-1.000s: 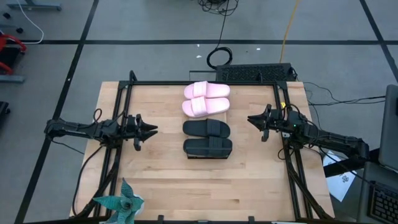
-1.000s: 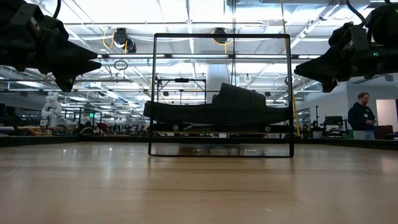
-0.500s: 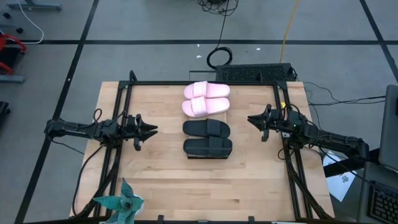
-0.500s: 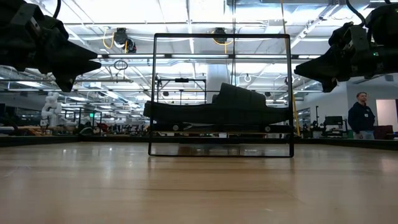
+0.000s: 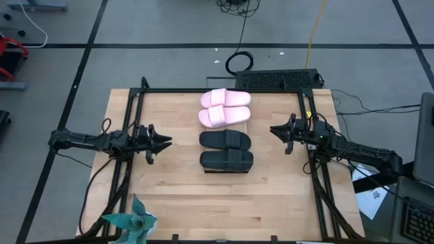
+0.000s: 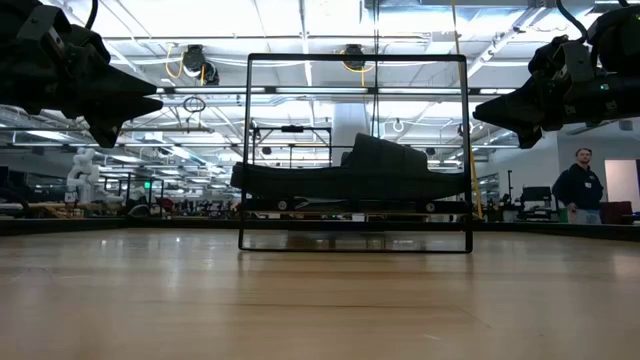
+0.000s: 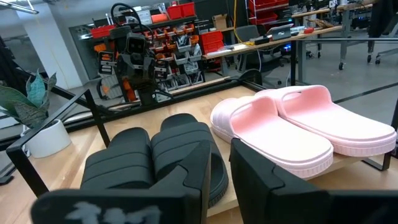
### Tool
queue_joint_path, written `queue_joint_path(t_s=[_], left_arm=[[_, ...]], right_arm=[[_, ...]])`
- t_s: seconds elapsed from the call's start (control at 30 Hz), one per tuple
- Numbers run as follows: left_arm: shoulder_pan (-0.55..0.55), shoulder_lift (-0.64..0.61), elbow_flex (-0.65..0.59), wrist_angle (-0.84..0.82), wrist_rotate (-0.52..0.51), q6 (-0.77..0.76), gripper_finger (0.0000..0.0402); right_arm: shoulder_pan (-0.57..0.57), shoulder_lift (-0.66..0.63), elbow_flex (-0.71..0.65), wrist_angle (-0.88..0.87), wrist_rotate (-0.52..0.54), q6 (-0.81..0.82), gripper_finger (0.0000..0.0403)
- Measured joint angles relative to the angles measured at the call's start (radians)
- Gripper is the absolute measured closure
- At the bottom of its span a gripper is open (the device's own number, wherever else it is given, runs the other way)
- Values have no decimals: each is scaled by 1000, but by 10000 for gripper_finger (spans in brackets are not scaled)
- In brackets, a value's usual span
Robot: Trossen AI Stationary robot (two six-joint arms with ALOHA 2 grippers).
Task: Pick and place slides into the shelf
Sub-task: Return to Home Position
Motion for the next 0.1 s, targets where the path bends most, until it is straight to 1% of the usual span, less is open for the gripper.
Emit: queue_joint_path(t_s=[0.1], left_arm=[[0, 0, 0, 0, 0, 0, 277]], right_arm=[[0, 0, 0, 0, 0, 0, 348]])
